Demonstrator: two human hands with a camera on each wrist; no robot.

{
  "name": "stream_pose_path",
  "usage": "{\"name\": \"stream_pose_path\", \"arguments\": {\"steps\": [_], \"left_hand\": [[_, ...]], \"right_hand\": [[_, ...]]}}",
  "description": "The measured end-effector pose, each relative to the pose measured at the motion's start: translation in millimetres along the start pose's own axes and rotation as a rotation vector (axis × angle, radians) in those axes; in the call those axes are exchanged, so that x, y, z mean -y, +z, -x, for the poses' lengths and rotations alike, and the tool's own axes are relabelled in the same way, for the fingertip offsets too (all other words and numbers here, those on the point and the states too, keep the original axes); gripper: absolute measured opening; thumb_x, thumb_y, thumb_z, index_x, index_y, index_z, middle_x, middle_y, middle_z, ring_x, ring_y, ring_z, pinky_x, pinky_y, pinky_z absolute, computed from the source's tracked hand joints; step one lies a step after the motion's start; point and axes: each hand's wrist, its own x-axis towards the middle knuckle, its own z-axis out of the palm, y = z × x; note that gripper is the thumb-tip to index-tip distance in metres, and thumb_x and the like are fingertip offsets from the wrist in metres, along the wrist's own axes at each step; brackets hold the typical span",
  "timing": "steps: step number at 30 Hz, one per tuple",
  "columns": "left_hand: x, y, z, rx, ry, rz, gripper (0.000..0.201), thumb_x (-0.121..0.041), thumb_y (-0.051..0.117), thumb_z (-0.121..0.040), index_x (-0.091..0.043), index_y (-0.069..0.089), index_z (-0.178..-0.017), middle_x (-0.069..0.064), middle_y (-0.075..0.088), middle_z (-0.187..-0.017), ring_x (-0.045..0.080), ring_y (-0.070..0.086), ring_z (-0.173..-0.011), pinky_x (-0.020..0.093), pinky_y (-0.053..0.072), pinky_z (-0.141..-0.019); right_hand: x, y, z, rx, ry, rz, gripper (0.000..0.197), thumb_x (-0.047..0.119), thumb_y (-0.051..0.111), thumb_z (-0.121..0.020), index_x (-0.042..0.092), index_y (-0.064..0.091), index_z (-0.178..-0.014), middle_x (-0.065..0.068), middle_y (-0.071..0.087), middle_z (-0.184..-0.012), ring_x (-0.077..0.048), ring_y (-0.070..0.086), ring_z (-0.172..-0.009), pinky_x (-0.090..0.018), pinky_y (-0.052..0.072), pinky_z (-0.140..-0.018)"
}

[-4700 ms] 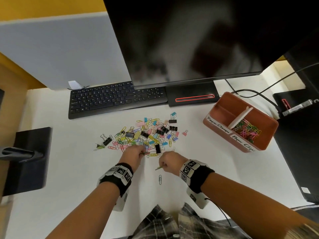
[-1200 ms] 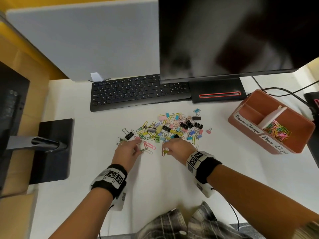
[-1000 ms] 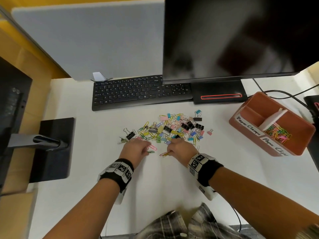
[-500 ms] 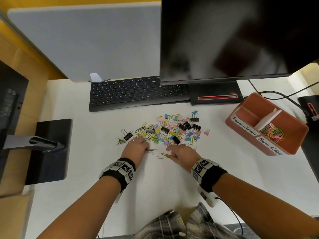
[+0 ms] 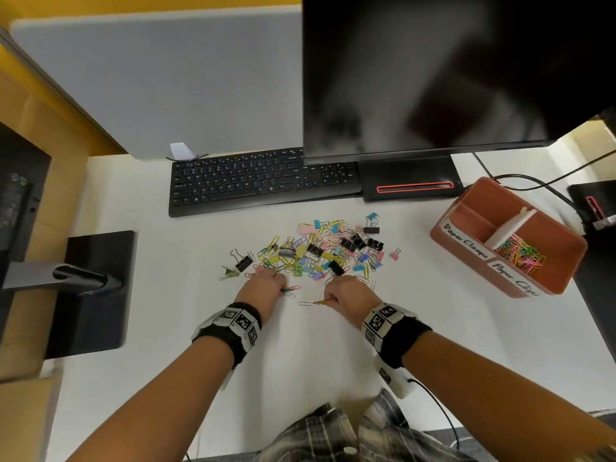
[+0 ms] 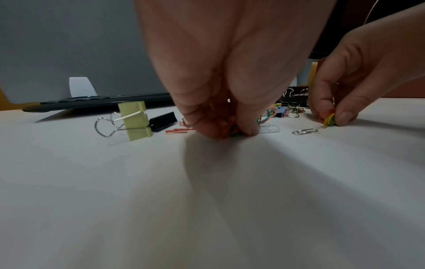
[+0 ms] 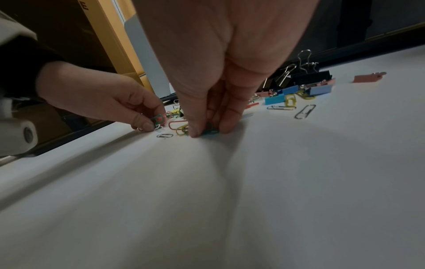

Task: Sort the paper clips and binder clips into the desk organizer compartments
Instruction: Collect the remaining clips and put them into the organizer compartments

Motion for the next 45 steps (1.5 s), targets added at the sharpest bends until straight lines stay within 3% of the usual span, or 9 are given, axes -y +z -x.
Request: {"name": "stream_pose_path", "arguments": {"steps": [13, 17, 21, 25, 27, 34, 37, 40, 45], "left_hand": [[-1, 12, 1, -0.095, -0.033, 0.088, 0.019, -0.005, 0.046, -0.091, -0.009, 0.056, -0.107, 0.011, 0.054, -0.111, 0.029, 0.051, -0.104, 0.038, 0.046, -0.088], [-11, 9, 7, -0.158, -0.030, 0.205, 0.017, -0.009, 0.048, -0.091, -0.006, 0.059, -0.104, 0.010, 0.056, -0.105, 0.026, 0.053, -0.099, 0.028, 0.040, -0.085], [-57, -12, 15, -0.189, 0.173, 0.304, 0.007, -0.009, 0.052, -0.090, -0.005, 0.058, -0.088, 0.004, 0.053, -0.088, 0.022, 0.051, -0.085, 0.026, 0.035, -0.072], [-138, -49, -5, -0.233, 0.383, 0.340, 0.008, -0.013, 0.053, -0.090, -0.007, 0.057, -0.087, -0.002, 0.050, -0.085, 0.012, 0.045, -0.078, 0.012, 0.032, -0.066], [-191, -64, -25, -0.255, 0.449, 0.378, 0.007, -0.013, 0.055, -0.089, -0.007, 0.059, -0.089, 0.000, 0.052, -0.085, 0.013, 0.045, -0.079, 0.014, 0.028, -0.065], [-359, -53, -96, -0.127, 0.418, 0.565, 0.017, -0.013, 0.068, -0.080, -0.004, 0.065, -0.095, 0.014, 0.066, -0.095, 0.018, 0.054, -0.081, 0.018, 0.036, -0.072], [-383, -35, -114, -0.029, 0.300, 0.594, 0.029, -0.018, 0.071, -0.078, -0.007, 0.063, -0.103, 0.013, 0.067, -0.101, 0.018, 0.060, -0.087, 0.027, 0.048, -0.083], [-389, -33, -117, -0.009, 0.300, 0.550, 0.039, -0.024, 0.070, -0.079, -0.011, 0.060, -0.114, 0.009, 0.064, -0.112, 0.020, 0.061, -0.098, 0.035, 0.050, -0.092], [-348, -56, -92, -0.120, 0.420, 0.631, 0.021, -0.026, 0.067, -0.081, -0.019, 0.065, -0.101, -0.005, 0.060, -0.101, 0.005, 0.060, -0.086, 0.006, 0.045, -0.076]], "right_hand": [[7, 2, 1, 0.064, 0.050, 0.150, 0.022, 0.017, 0.048, -0.093, 0.006, 0.063, -0.105, -0.011, 0.068, -0.099, -0.025, 0.061, -0.088, -0.031, 0.045, -0.073], [-1, 3, 10, 0.077, 0.023, 0.114, 0.022, 0.015, 0.046, -0.093, 0.005, 0.063, -0.101, -0.013, 0.066, -0.099, -0.026, 0.060, -0.086, -0.030, 0.042, -0.070], [-36, -23, 42, -0.055, 0.040, -0.063, 0.021, 0.018, 0.046, -0.092, 0.007, 0.064, -0.095, -0.011, 0.065, -0.097, -0.022, 0.055, -0.083, -0.030, 0.042, -0.076], [-98, -72, 91, -0.396, 0.152, -0.173, 0.009, 0.017, 0.061, -0.085, 0.012, 0.069, -0.086, -0.007, 0.068, -0.085, -0.024, 0.063, -0.076, -0.028, 0.048, -0.072], [-132, -97, 118, -0.528, 0.242, -0.185, 0.006, 0.015, 0.068, -0.080, 0.014, 0.071, -0.086, -0.005, 0.071, -0.082, -0.021, 0.064, -0.073, -0.026, 0.049, -0.070], [-230, -142, 174, -0.641, 0.544, -0.191, 0.015, 0.013, 0.069, -0.079, 0.011, 0.070, -0.094, -0.011, 0.072, -0.090, -0.029, 0.066, -0.084, -0.031, 0.049, -0.075], [-252, -143, 168, -0.551, 0.648, -0.292, 0.020, 0.017, 0.063, -0.085, 0.014, 0.067, -0.104, -0.012, 0.069, -0.100, -0.029, 0.063, -0.096, -0.035, 0.051, -0.086], [-254, -142, 160, -0.529, 0.585, -0.366, 0.029, 0.009, 0.054, -0.089, 0.008, 0.059, -0.117, -0.016, 0.065, -0.111, -0.032, 0.060, -0.104, -0.035, 0.046, -0.090], [-228, -149, 149, -0.641, 0.366, -0.190, 0.017, 0.015, 0.051, -0.091, 0.012, 0.064, -0.102, -0.006, 0.070, -0.093, -0.022, 0.066, -0.085, -0.026, 0.046, -0.070]]}}
